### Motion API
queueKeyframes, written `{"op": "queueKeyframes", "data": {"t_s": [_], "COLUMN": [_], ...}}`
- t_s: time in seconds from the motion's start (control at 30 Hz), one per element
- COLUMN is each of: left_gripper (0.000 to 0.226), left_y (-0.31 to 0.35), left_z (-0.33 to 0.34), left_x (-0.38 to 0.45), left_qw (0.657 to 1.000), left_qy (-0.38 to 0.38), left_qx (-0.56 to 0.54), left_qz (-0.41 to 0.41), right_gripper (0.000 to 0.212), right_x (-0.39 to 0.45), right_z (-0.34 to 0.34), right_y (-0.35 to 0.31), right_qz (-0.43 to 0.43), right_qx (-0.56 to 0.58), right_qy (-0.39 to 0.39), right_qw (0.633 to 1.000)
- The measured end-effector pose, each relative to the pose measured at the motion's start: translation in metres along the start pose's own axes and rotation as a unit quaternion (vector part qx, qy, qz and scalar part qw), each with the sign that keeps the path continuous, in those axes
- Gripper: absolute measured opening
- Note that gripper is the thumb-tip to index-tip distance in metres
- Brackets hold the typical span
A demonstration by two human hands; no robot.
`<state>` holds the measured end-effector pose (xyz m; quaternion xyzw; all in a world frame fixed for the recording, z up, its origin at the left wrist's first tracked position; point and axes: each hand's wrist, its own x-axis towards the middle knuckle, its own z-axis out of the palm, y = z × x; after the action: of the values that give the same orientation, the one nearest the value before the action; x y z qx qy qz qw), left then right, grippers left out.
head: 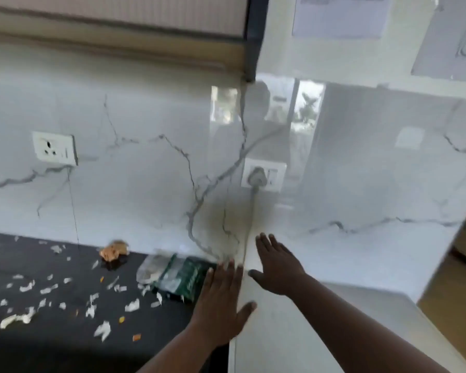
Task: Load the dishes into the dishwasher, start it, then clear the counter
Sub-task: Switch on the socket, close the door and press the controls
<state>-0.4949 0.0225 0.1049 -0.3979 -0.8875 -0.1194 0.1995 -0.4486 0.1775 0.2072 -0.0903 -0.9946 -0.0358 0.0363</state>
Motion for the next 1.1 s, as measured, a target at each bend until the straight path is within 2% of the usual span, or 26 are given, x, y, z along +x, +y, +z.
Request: {"op": "queueKeyframes", "data": {"t_s": [0.1,0.17,0.23,0.33,0.43,0.5,0.6,0.67,0.7,0.77,0.83,0.9,0.97,1.1], "left_gripper": [0.077,0.08,0.087,0.101,0.079,0.069,0.091,0.108,0.108,0.099,0.091,0.088,0.096,0.108], "left_y": [0.024,0.055,0.075,0.116,0.143,0.153,0.165,0.177,0.182,0.185,0.186,0.186,0.187,0.188], "left_z": [0.013,0.032,0.04,0.042,0.024,0.009,-0.009,-0.02,-0.025,-0.033,-0.039,-0.045,-0.051,-0.051], "left_x": [-0.044,-0.091,-0.131,-0.199,-0.241,-0.255,-0.277,-0.295,-0.307,-0.334,-0.361,-0.38,-0.383,-0.383], "left_qw": [0.999,0.993,0.986,0.973,0.975,0.98,0.971,0.97,0.97,0.974,0.978,0.971,0.961,0.963], "left_qy": [-0.036,-0.087,-0.131,-0.172,-0.165,-0.17,-0.236,-0.24,-0.239,-0.224,-0.209,-0.238,-0.273,-0.26], "left_qx": [-0.013,-0.05,-0.073,-0.106,-0.123,-0.08,-0.039,-0.038,-0.045,-0.035,-0.02,0.015,0.038,0.066], "left_qz": [0.033,0.068,0.072,0.108,0.086,0.063,0.028,0.003,-0.009,-0.009,-0.005,-0.009,-0.011,-0.01], "right_gripper": [0.075,0.064,0.055,0.048,0.047,0.052,0.086,0.097,0.1,0.1,0.087,0.077,0.073,0.096], "right_x": [-0.069,-0.134,-0.175,-0.248,-0.295,-0.316,-0.348,-0.372,-0.387,-0.413,-0.438,-0.454,-0.461,-0.463], "right_z": [0.061,0.104,0.137,0.172,0.183,0.179,0.174,0.172,0.169,0.17,0.173,0.176,0.182,0.199], "right_y": [-0.02,-0.032,-0.04,-0.047,-0.043,-0.04,-0.035,-0.029,-0.025,-0.016,-0.005,0.003,0.003,-0.013], "right_qz": [0.01,0.045,0.066,0.048,0.034,0.017,0.002,-0.036,-0.053,-0.078,-0.086,-0.081,-0.066,-0.025], "right_qx": [0.025,0.045,0.057,0.049,0.073,0.081,0.085,0.086,0.085,0.073,0.068,0.047,0.028,-0.018], "right_qy": [-0.057,-0.119,-0.079,-0.065,-0.002,-0.005,-0.026,-0.06,-0.056,-0.044,-0.036,-0.034,-0.029,0.049], "right_qw": [0.998,0.991,0.993,0.995,0.997,0.997,0.996,0.994,0.993,0.993,0.993,0.995,0.997,0.998]}}
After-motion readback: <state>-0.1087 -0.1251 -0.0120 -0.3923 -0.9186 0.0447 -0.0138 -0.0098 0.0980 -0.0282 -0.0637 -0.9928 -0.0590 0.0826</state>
